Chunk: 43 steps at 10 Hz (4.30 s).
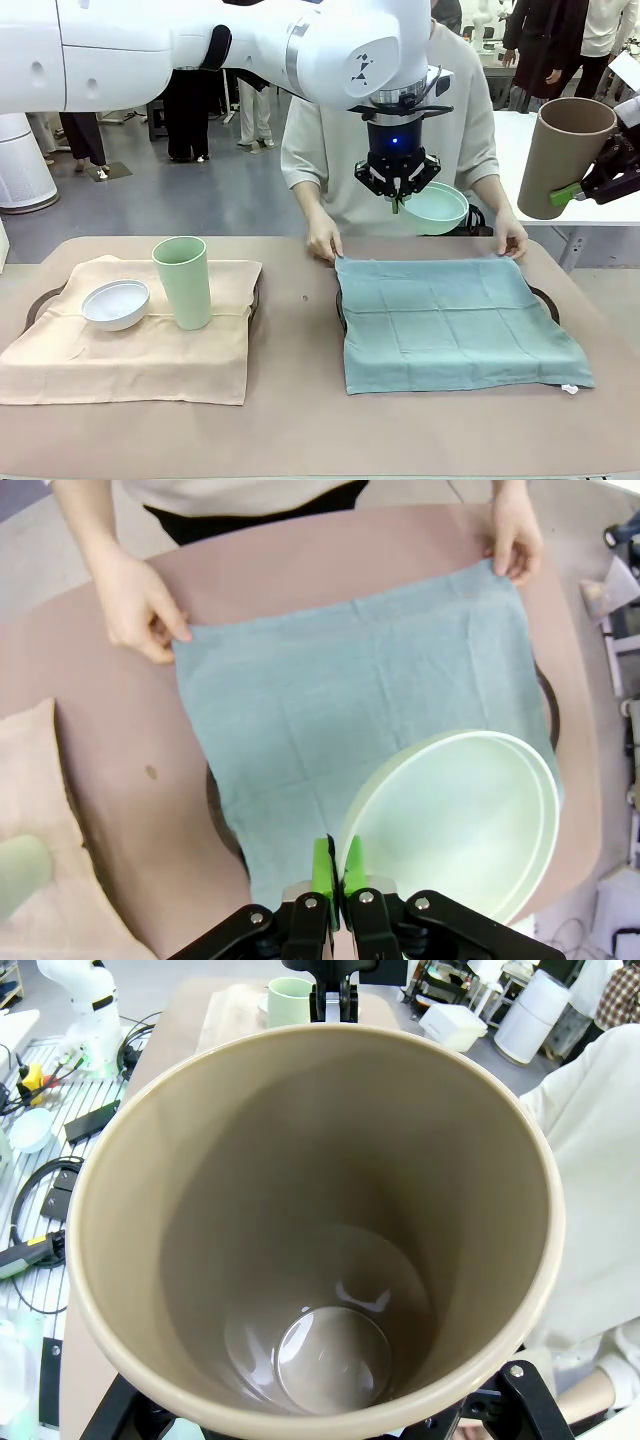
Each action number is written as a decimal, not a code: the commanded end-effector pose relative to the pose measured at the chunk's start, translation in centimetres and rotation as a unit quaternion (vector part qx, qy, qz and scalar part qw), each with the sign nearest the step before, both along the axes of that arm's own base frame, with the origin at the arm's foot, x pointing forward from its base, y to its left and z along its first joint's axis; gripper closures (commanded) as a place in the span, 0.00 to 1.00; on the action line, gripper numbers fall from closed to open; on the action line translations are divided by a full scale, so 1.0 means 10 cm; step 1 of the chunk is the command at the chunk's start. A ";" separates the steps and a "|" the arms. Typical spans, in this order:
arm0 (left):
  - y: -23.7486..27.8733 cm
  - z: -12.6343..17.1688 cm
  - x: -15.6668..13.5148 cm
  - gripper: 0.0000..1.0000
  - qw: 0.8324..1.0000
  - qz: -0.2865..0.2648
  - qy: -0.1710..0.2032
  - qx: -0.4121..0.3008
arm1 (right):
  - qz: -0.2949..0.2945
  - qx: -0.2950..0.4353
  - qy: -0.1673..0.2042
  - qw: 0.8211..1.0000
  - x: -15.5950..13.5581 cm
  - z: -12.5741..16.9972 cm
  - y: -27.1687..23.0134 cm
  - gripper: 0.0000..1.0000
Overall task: Set up a tray with a mat and arrange the tableware.
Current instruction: Place the Picnic Bowl and Reusable plastic cup back onto the Handle tray in front of the human's position.
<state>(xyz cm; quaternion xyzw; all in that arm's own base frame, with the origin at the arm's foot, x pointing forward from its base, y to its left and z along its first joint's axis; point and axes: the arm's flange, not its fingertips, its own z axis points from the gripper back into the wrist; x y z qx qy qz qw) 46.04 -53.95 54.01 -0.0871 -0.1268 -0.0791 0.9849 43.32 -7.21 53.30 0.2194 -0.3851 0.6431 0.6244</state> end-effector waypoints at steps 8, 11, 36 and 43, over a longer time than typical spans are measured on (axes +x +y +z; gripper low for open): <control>0.07 -0.41 0.01 0.96 0.999 -0.014 0.036 -0.037 | 0.035 0.047 0.074 0.996 0.11 -0.39 0.00 0.19; 0.09 -1.04 -0.04 0.96 0.997 -0.037 0.039 -0.053 | 0.059 0.083 0.124 0.987 0.22 -1.04 0.06 0.19; 0.08 -1.98 0.19 0.96 0.999 -0.019 0.044 -0.016 | 0.130 0.047 0.118 0.983 0.68 -2.49 0.12 0.19; 0.25 -1.78 0.10 0.00 0.998 -0.010 0.046 -0.032 | 0.021 -0.058 0.175 0.983 0.62 -2.19 -0.23 0.00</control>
